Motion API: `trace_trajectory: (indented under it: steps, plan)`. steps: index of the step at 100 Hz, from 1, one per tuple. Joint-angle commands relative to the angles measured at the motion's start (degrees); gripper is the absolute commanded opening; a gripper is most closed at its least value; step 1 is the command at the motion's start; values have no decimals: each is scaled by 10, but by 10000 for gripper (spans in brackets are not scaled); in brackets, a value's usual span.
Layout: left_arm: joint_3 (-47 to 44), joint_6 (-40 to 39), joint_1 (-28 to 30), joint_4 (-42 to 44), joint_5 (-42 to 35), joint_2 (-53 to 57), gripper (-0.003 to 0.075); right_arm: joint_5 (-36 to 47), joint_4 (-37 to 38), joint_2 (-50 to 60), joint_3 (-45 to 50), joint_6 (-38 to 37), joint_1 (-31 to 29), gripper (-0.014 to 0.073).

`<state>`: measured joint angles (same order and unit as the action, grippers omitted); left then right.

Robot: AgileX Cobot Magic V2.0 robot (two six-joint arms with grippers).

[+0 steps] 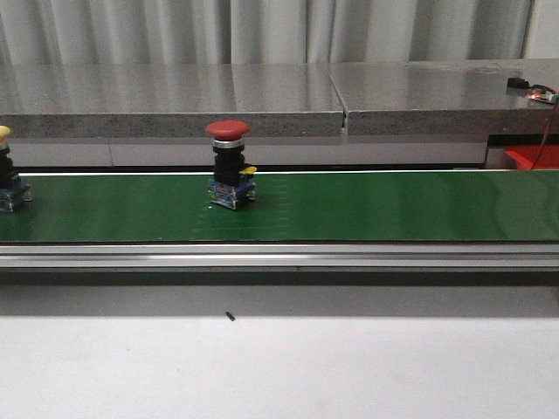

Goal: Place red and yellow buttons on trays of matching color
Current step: 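Lower the yellow button onto the conveyor and open the left gripper, then lower the right gripper onto the red button on the belt and grasp it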

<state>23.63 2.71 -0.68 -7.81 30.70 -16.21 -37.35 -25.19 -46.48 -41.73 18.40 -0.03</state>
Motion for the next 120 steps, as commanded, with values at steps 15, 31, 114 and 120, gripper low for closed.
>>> trace_trajectory:
  steps: [15, 31, 114, 120]
  plan:
    - [15, -1, -5, -9, -45, -4, -20, -24, -30, -34, -54, 22, 1, 603]
    - [15, -1, -5, -9, -45, -4, -20, -55, -29, -103, -121, 27, 12, 603]
    - [15, -1, -5, -9, -45, -4, -20, -59, 82, -497, -411, 28, 239, 603]
    - [15, -1, -5, -9, -45, -4, -20, -59, 83, -512, -424, 28, 241, 603]
